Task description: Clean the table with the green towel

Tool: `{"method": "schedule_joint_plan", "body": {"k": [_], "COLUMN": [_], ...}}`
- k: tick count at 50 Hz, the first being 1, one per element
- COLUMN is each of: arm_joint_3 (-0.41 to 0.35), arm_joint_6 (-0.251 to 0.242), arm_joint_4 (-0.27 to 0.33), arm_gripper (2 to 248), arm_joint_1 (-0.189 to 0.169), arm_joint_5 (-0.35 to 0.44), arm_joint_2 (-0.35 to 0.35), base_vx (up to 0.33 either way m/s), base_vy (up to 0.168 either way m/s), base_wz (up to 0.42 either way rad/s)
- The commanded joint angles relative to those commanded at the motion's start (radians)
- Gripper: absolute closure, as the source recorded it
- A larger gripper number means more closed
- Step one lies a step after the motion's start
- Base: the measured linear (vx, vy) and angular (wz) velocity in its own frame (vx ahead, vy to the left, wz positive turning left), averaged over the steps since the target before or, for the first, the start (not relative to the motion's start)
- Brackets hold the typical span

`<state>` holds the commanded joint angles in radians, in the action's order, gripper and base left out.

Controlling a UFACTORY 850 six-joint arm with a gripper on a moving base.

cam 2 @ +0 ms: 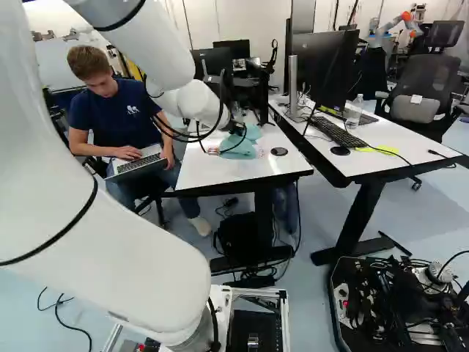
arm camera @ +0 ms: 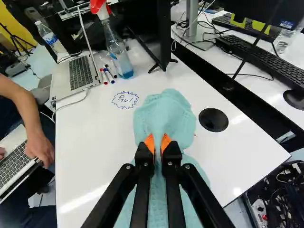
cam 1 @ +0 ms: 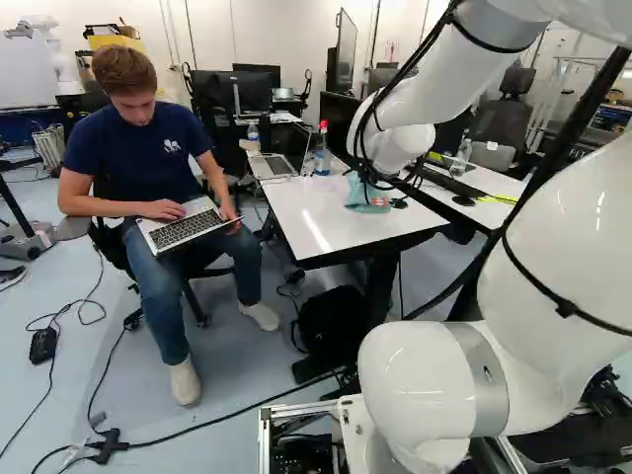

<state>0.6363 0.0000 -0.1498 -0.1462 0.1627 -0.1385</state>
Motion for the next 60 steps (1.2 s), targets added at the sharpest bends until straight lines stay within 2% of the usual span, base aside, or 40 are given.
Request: {"method": "schedule_joint_plan", "body": {"k": [17,29,60], "arm_joint_3": [0.020,0.044,0.056], "arm_joint_6": [0.000,0.000,0.000], "arm_joint_4": [0.000,0.000,0.000], "arm_gripper": [214,214,214], "arm_joint_1": [-0.057,-0.086,-0.092], "arm_joint_5": [0.000,0.000,0.000], "arm_joint_2": [0.022,0.067,0.156], "base_vx": [0.000,0.000,0.000], "base_vy": [0.000,0.000,0.000], "base_wz": [0.000,0.000,0.000]}}
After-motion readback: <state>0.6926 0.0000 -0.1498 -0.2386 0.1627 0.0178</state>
